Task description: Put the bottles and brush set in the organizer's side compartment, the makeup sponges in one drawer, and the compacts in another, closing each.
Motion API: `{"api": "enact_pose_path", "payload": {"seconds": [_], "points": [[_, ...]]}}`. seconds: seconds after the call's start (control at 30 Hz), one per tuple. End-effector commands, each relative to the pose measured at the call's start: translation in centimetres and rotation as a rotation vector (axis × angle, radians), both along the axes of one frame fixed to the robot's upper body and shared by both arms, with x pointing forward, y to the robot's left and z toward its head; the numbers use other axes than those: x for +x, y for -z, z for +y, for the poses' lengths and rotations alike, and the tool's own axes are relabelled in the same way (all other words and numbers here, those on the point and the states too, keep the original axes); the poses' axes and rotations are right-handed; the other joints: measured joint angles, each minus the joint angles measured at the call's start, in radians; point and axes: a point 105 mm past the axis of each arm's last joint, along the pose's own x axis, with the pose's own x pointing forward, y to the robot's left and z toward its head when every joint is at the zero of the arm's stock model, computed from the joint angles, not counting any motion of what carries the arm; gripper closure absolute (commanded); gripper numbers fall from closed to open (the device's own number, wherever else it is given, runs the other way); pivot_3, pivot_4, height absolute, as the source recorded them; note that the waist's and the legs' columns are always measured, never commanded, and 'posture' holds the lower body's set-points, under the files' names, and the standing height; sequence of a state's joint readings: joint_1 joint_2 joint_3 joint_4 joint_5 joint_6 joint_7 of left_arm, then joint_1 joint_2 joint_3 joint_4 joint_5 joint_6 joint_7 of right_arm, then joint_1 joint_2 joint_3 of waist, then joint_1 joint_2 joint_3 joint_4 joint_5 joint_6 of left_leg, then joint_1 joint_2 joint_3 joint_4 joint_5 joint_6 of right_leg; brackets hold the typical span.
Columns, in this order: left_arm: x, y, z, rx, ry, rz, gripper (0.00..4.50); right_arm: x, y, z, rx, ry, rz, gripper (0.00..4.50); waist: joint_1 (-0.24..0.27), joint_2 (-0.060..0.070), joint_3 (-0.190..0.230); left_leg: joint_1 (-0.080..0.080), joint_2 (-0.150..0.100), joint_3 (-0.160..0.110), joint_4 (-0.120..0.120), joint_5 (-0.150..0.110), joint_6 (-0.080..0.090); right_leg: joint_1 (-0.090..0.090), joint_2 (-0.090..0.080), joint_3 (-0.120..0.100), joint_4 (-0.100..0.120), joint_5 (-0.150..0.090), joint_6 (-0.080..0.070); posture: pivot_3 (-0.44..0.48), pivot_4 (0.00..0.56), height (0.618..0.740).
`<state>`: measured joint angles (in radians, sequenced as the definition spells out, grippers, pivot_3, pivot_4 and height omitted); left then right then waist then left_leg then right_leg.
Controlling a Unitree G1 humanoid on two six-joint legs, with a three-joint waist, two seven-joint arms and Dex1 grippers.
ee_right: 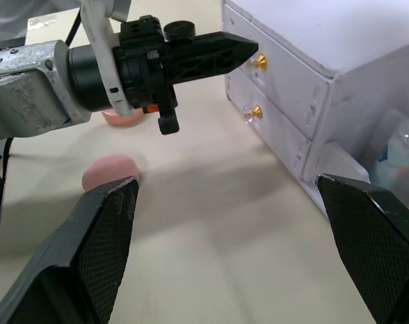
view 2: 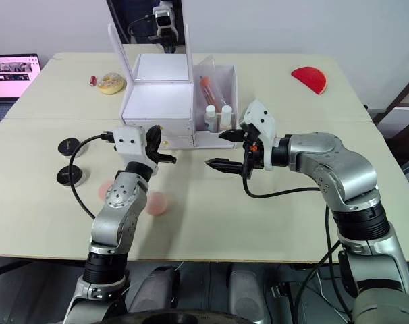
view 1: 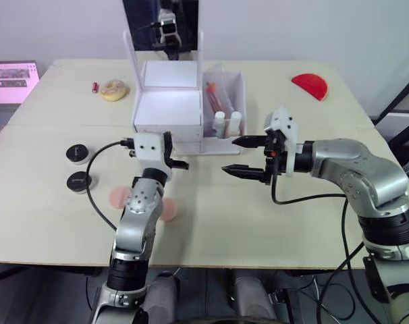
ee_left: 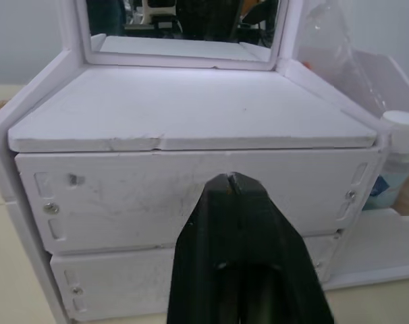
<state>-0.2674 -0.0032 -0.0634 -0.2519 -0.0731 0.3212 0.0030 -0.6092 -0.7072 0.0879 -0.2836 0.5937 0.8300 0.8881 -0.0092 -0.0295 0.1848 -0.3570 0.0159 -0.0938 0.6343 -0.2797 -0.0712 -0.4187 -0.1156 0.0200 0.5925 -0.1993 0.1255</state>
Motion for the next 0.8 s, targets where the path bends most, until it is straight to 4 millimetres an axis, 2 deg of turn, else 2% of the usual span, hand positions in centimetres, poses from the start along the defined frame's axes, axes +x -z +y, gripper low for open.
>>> {"api": "enact_pose_path", "payload": {"seconds": [0.03, 0.37, 0.47, 0.5, 0.63, 0.8], "points": [[-0.23, -0.61, -0.21, -0.004, 0.009, -0.025, 4.47, -0.33, -1.4, -0.04, 0.015, -0.007, -0.059, 0.0, 0.0, 0.0, 0.0, 0.0, 0.0, 0.0, 0.0, 0.0, 0.0, 0.0, 0.0, 0.0, 0.0, 0.0, 0.0, 0.0, 0.15, 0.739], [-1.05, -0.45, 0.17, -0.002, 0.007, -0.015, 4.47, -0.34, -1.21, -0.17, 0.01, -0.003, -0.053, 0.0, -0.001, 0.0, 0.0, 0.0, 0.0, 0.0, 0.0, 0.0, 0.0, 0.0, 0.0, 0.0, 0.0, 0.0, 0.0, 0.0, 0.15, 0.739], [-1.05, -0.52, 0.29, -0.005, -0.005, -0.019, 3.64, -0.4, -1.03, -0.11, 0.004, -0.006, -0.05, 0.0, -0.001, 0.0, 0.0, 0.0, 0.0, 0.0, 0.0, 0.0, 0.0, 0.0, 0.0, 0.0, 0.0, 0.0, 0.0, 0.0, 0.15, 0.739], [-1.01, -0.49, 0.34, -0.004, -0.009, -0.016, 3.22, -0.41, -1.01, -0.1, 0.003, -0.007, -0.049, 0.0, -0.001, 0.0, 0.0, 0.0, 0.0, 0.0, 0.0, 0.0, 0.0, 0.0, 0.0, 0.0, 0.0, 0.0, 0.0, 0.0, 0.15, 0.739], [-0.86, -0.21, 0.53, 0.002, -0.027, 0.002, 1.09, -0.48, -0.97, -0.09, 0.0, -0.01, -0.048, 0.0, -0.002, 0.0, 0.0, 0.0, 0.0, 0.0, 0.0, 0.0, 0.0, 0.0, 0.0, 0.0, 0.0, 0.0, 0.0, 0.0, 0.15, 0.739], [-0.55, 0.03, 0.54, 0.0, -0.032, 0.013, 1.09, -0.55, -0.86, -0.08, -0.007, -0.015, -0.044, 0.0, -0.001, 0.0, 0.0, 0.0, 0.0, 0.0, 0.0, 0.0, 0.0, 0.0, 0.0, 0.0, 0.0, 0.0, 0.0, 0.0, 0.15, 0.739]]}}
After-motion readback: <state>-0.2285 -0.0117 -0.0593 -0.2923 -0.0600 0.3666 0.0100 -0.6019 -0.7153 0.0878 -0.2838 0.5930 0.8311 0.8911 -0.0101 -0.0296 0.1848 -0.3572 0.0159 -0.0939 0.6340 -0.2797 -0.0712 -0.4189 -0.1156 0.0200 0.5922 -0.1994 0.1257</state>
